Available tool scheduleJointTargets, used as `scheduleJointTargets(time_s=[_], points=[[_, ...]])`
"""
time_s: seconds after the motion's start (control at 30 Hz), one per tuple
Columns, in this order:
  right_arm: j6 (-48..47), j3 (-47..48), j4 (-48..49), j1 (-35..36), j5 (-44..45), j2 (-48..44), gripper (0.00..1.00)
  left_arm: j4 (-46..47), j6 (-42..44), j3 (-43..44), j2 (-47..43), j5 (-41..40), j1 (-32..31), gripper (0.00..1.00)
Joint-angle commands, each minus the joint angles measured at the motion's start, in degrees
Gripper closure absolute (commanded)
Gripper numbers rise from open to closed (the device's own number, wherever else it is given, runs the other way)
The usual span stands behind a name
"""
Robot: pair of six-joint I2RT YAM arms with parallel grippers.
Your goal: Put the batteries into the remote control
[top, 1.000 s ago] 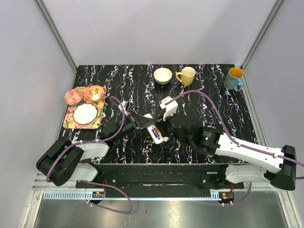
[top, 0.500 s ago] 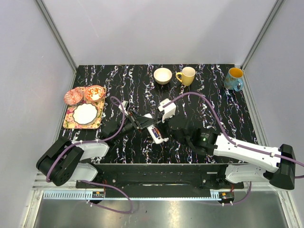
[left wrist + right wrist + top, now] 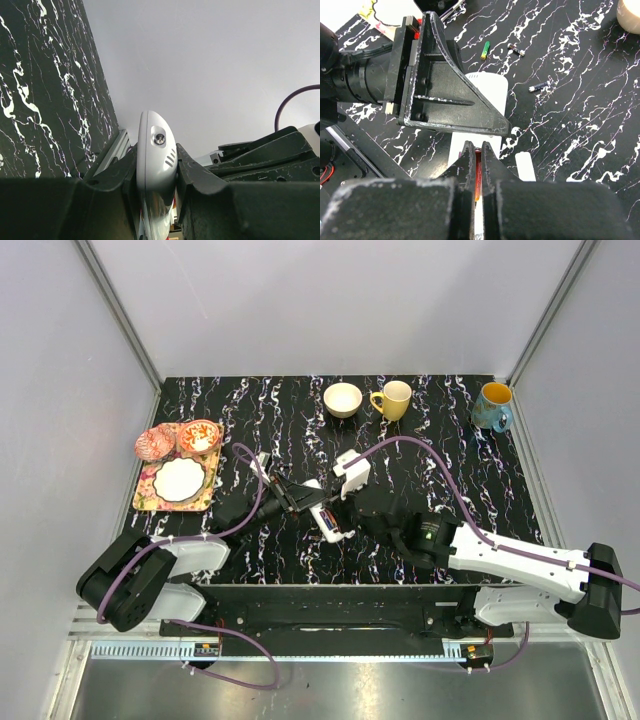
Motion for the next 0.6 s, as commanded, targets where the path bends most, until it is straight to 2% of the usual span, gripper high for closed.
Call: scheduleJointTargets(time_s=[0.0, 0.17, 0.57], points=[[0.4, 0.0, 3.9, 0.6, 2.4, -0.6, 1.00, 5.3, -1.1, 2.1, -0.5, -1.2, -0.9, 1.00], [0.6, -0.2, 5.1, 0.6, 2.8, -0.5, 1.00, 6.4, -1.4, 1.9, 0.2, -1.4, -1.2, 1.00], [1.4, -2.4, -1.0, 0.8, 1.6, -2.6, 1.00, 5.7, -1.2, 3.2, -0.8, -1.4, -1.2, 1.00]])
